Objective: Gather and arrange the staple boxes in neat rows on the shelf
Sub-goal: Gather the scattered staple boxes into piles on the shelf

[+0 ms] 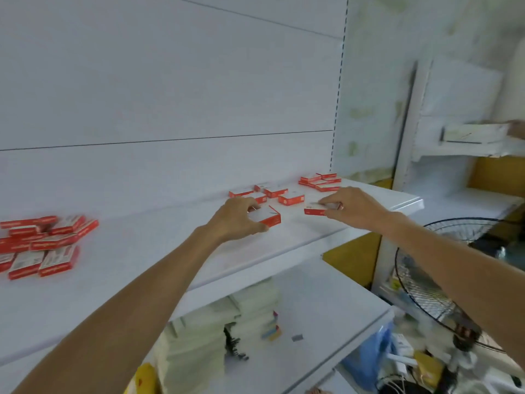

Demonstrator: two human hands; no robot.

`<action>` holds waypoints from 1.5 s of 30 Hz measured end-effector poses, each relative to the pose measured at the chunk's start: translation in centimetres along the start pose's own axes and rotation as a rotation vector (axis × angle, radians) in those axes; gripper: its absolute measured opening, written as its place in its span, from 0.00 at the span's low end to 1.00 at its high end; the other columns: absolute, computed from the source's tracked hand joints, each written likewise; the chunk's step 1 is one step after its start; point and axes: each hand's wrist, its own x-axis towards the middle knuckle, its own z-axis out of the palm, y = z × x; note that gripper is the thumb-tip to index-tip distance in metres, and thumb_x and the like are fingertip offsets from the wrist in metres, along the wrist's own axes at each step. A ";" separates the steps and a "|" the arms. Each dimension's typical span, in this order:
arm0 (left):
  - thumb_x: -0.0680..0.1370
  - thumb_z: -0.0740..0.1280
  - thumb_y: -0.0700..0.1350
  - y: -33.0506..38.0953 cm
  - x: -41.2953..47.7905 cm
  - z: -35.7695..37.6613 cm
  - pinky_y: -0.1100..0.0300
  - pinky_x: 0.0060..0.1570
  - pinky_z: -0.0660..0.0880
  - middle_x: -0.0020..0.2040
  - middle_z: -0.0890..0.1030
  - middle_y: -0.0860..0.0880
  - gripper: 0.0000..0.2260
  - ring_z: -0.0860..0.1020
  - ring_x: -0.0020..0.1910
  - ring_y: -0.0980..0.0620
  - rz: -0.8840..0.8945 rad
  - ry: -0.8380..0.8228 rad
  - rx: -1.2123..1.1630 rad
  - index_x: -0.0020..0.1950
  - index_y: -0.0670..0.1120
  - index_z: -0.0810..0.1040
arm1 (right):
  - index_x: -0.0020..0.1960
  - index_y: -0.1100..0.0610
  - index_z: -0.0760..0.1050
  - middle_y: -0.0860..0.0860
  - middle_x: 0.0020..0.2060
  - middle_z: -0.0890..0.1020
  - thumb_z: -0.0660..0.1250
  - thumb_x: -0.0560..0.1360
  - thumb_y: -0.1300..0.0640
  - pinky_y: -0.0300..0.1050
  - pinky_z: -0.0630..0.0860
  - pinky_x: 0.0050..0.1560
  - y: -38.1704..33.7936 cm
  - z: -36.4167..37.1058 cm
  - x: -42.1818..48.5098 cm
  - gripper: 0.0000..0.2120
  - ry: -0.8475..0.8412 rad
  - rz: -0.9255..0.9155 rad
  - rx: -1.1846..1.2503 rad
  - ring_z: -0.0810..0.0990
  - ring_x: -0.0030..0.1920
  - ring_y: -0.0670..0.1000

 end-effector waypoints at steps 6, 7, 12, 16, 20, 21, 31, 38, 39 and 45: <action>0.70 0.72 0.51 4.8 3.8 4.9 0.58 0.60 0.69 0.65 0.74 0.47 0.25 0.72 0.62 0.50 0.069 -0.097 -0.012 0.65 0.45 0.72 | 0.63 0.54 0.76 0.53 0.57 0.79 0.65 0.75 0.54 0.43 0.70 0.56 7.5 -1.3 -2.3 0.16 0.009 0.066 -0.032 0.75 0.56 0.52; 0.70 0.72 0.51 5.2 4.5 5.1 0.58 0.60 0.69 0.65 0.74 0.47 0.26 0.72 0.63 0.50 0.074 -0.099 -0.017 0.65 0.44 0.72 | 0.62 0.53 0.76 0.53 0.58 0.79 0.66 0.75 0.54 0.45 0.71 0.57 8.5 -1.2 -2.2 0.16 0.000 0.079 -0.040 0.75 0.57 0.52; 0.70 0.72 0.52 5.4 8.4 5.8 0.57 0.60 0.70 0.63 0.75 0.46 0.26 0.73 0.60 0.49 0.089 -0.072 -0.004 0.64 0.43 0.73 | 0.62 0.55 0.76 0.51 0.59 0.79 0.65 0.75 0.52 0.41 0.68 0.57 11.9 -1.1 0.1 0.16 0.063 0.113 -0.016 0.75 0.58 0.51; 0.69 0.74 0.50 4.1 11.5 5.1 0.61 0.57 0.69 0.62 0.76 0.47 0.25 0.73 0.60 0.50 0.039 -0.072 0.015 0.63 0.44 0.74 | 0.61 0.55 0.77 0.51 0.58 0.80 0.65 0.75 0.54 0.43 0.71 0.57 12.5 -0.9 3.2 0.15 0.036 0.084 -0.012 0.76 0.57 0.52; 0.69 0.74 0.49 4.0 14.3 4.3 0.62 0.55 0.68 0.61 0.76 0.46 0.24 0.73 0.59 0.50 0.002 -0.022 -0.028 0.62 0.44 0.74 | 0.61 0.53 0.77 0.53 0.56 0.80 0.65 0.75 0.54 0.44 0.72 0.55 14.0 -1.4 7.0 0.15 0.049 0.051 -0.043 0.77 0.55 0.54; 0.69 0.73 0.49 4.1 14.8 4.3 0.62 0.56 0.68 0.61 0.76 0.46 0.23 0.73 0.59 0.50 0.007 -0.012 -0.020 0.62 0.44 0.74 | 0.61 0.53 0.77 0.53 0.56 0.80 0.65 0.75 0.54 0.44 0.72 0.54 14.4 -1.3 7.8 0.15 0.054 0.045 -0.052 0.77 0.55 0.54; 0.70 0.73 0.50 1.8 15.4 5.7 0.58 0.57 0.70 0.60 0.75 0.45 0.25 0.74 0.59 0.48 -0.188 0.069 0.115 0.64 0.45 0.73 | 0.61 0.52 0.77 0.54 0.56 0.79 0.64 0.76 0.55 0.47 0.69 0.59 19.0 2.1 16.7 0.15 -0.018 -0.095 -0.032 0.75 0.60 0.56; 0.71 0.71 0.49 2.2 15.3 7.1 0.56 0.55 0.71 0.59 0.76 0.45 0.22 0.74 0.56 0.47 -0.379 0.171 0.157 0.63 0.44 0.74 | 0.62 0.51 0.75 0.53 0.58 0.79 0.61 0.77 0.55 0.52 0.72 0.59 22.2 3.5 22.1 0.14 -0.039 -0.186 -0.016 0.74 0.60 0.56; 0.71 0.72 0.48 2.3 15.2 7.3 0.56 0.55 0.71 0.59 0.76 0.45 0.22 0.74 0.55 0.48 -0.392 0.193 0.148 0.62 0.44 0.74 | 0.61 0.51 0.75 0.52 0.58 0.79 0.61 0.77 0.55 0.52 0.72 0.59 22.5 3.8 22.6 0.14 -0.047 -0.190 -0.009 0.74 0.60 0.56; 0.71 0.71 0.47 2.6 14.1 9.0 0.59 0.57 0.70 0.63 0.76 0.48 0.21 0.75 0.59 0.49 -0.523 0.242 0.140 0.63 0.47 0.74 | 0.58 0.54 0.76 0.59 0.55 0.78 0.60 0.75 0.60 0.51 0.73 0.56 23.6 6.5 24.4 0.13 -0.099 -0.215 -0.022 0.76 0.56 0.60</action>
